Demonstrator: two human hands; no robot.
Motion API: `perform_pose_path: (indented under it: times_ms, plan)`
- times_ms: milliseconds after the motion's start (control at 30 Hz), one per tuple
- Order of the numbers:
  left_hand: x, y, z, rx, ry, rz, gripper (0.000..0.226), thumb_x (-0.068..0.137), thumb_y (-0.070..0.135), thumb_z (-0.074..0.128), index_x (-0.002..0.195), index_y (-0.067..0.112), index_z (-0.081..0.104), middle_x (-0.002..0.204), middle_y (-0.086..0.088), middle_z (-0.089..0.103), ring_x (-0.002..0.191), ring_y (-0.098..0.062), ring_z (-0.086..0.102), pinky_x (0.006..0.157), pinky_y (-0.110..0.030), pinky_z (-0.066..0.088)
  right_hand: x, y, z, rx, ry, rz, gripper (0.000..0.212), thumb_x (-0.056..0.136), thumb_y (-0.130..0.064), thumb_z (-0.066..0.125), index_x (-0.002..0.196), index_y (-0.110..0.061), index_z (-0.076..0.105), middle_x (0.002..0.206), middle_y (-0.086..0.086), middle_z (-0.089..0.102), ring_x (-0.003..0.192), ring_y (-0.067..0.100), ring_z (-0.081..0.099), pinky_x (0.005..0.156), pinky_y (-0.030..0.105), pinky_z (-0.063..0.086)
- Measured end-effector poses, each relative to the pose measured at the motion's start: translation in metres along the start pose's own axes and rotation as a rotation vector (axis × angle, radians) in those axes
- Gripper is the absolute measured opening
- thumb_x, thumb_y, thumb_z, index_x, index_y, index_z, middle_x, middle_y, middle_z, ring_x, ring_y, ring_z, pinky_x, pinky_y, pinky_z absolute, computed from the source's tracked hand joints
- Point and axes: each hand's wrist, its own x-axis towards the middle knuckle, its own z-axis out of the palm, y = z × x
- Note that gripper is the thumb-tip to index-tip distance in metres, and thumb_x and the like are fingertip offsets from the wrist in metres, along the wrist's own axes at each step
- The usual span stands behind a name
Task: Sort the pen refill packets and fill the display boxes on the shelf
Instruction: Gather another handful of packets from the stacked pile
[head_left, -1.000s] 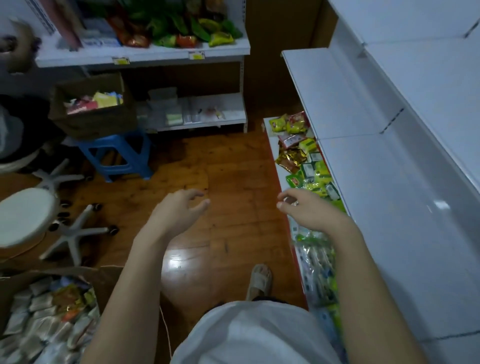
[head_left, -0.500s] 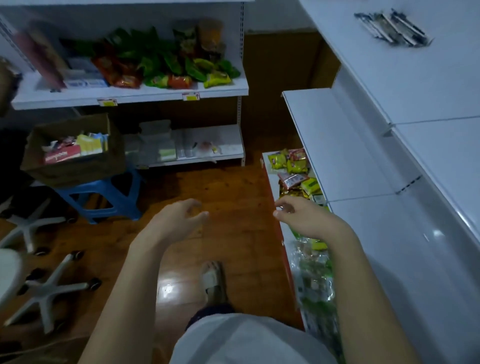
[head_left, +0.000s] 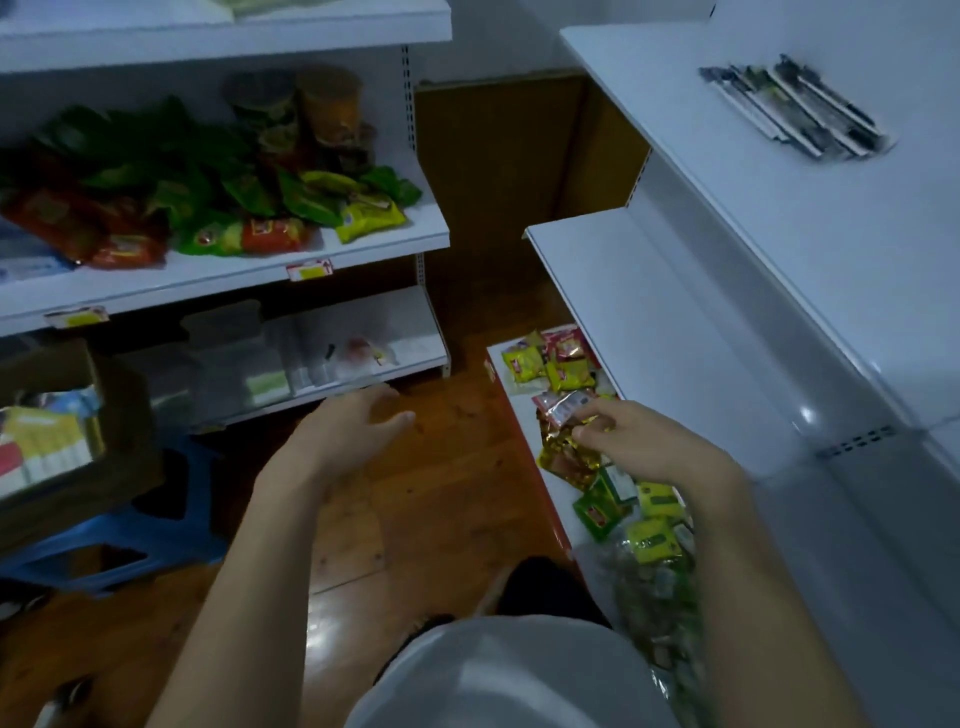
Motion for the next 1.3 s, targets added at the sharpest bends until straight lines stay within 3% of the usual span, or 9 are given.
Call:
perform_pose_path:
  times_ms: [200,367,467,633,767,900,1033,1167,1300]
  plan:
    - [0.129,0.024,-0.042,0.077,0.030,0.059,0.052,0.094,0.058,0.051,0.136,0.027,0.054,0.136,0.000,0.058,0.121,-0.022,0.055,0.098,-0.037,0.045,0.103,-0.028,-0.062,0.005,0.052,-0.036,0.038,0.100,-0.037,0.052,0.135,-0.023,0.053,0.123,0.000,0.060,0.107,0.017,0.057,0.093,0.034,0.048]
    - [0.218,0.080,-0.091,0.183,0.019,0.137,0.051,0.094,0.055,0.053,0.134,0.023,0.057,0.134,-0.002,0.059,0.118,-0.021,0.057,0.096,-0.041,0.049,0.164,-0.058,-0.133,0.048,0.086,-0.117,0.038,0.100,-0.037,0.053,0.134,-0.022,0.054,0.117,-0.004,0.057,0.106,0.015,0.056,0.076,0.024,0.043]
    - [0.266,0.134,-0.129,0.249,0.144,0.322,0.048,0.095,0.055,0.052,0.130,0.023,0.060,0.128,-0.001,0.062,0.112,-0.020,0.058,0.090,-0.038,0.050,0.182,-0.074,-0.181,0.071,0.135,-0.167,0.035,0.101,-0.036,0.051,0.133,-0.022,0.053,0.118,-0.004,0.056,0.096,0.011,0.059,0.070,0.020,0.040]
    - [0.331,0.244,-0.177,0.265,0.288,0.688,0.039,0.097,0.053,0.049,0.123,0.028,0.062,0.118,0.008,0.064,0.109,-0.015,0.055,0.091,-0.042,0.049,0.197,-0.086,-0.255,0.200,0.287,-0.291,0.028,0.100,-0.037,0.053,0.127,-0.031,0.059,0.114,-0.016,0.060,0.111,0.003,0.057,0.095,0.028,0.046]
    - [0.376,0.310,-0.184,0.191,0.297,0.953,0.033,0.097,0.048,0.051,0.117,0.027,0.066,0.116,0.010,0.067,0.109,-0.013,0.055,0.091,-0.040,0.048,0.198,-0.074,-0.303,0.390,0.561,-0.379,0.016,0.099,-0.023,0.057,0.110,-0.030,0.067,0.106,-0.003,0.070,0.097,0.014,0.067,0.086,0.029,0.054]
    - [0.424,0.366,-0.167,0.176,0.194,1.135,0.030,0.097,0.044,0.055,0.118,0.026,0.065,0.120,0.008,0.065,0.114,-0.015,0.053,0.096,-0.036,0.043,0.202,-0.039,-0.335,0.340,1.018,-0.223,0.013,0.096,-0.018,0.060,0.098,-0.029,0.066,0.092,-0.008,0.068,0.078,0.009,0.062,0.072,0.022,0.046]
    - [0.461,0.415,-0.138,0.205,0.112,1.363,0.032,0.098,0.043,0.052,0.122,0.025,0.063,0.121,0.004,0.065,0.113,-0.019,0.053,0.095,-0.032,0.040,0.217,0.006,-0.333,0.139,1.341,0.098,0.011,0.093,-0.018,0.064,0.102,-0.020,0.067,0.095,-0.004,0.062,0.085,0.016,0.055,0.083,0.037,0.047]
    - [0.485,0.454,-0.107,0.157,0.082,1.565,0.040,0.095,0.042,0.049,0.123,0.018,0.065,0.120,-0.001,0.065,0.110,-0.022,0.055,0.092,-0.041,0.046,0.227,0.019,-0.325,-0.015,1.433,0.269,0.032,0.095,-0.031,0.060,0.119,-0.012,0.068,0.115,0.008,0.061,0.112,0.031,0.050,0.095,0.046,0.044]
    - [0.490,0.468,-0.083,0.040,0.072,1.668,0.037,0.094,0.033,0.052,0.118,0.012,0.068,0.117,-0.006,0.067,0.107,-0.028,0.060,0.086,-0.044,0.052,0.234,0.022,-0.328,-0.102,1.292,0.495,0.034,0.096,-0.040,0.057,0.124,-0.023,0.067,0.126,0.003,0.060,0.120,0.029,0.046,0.094,0.042,0.039]
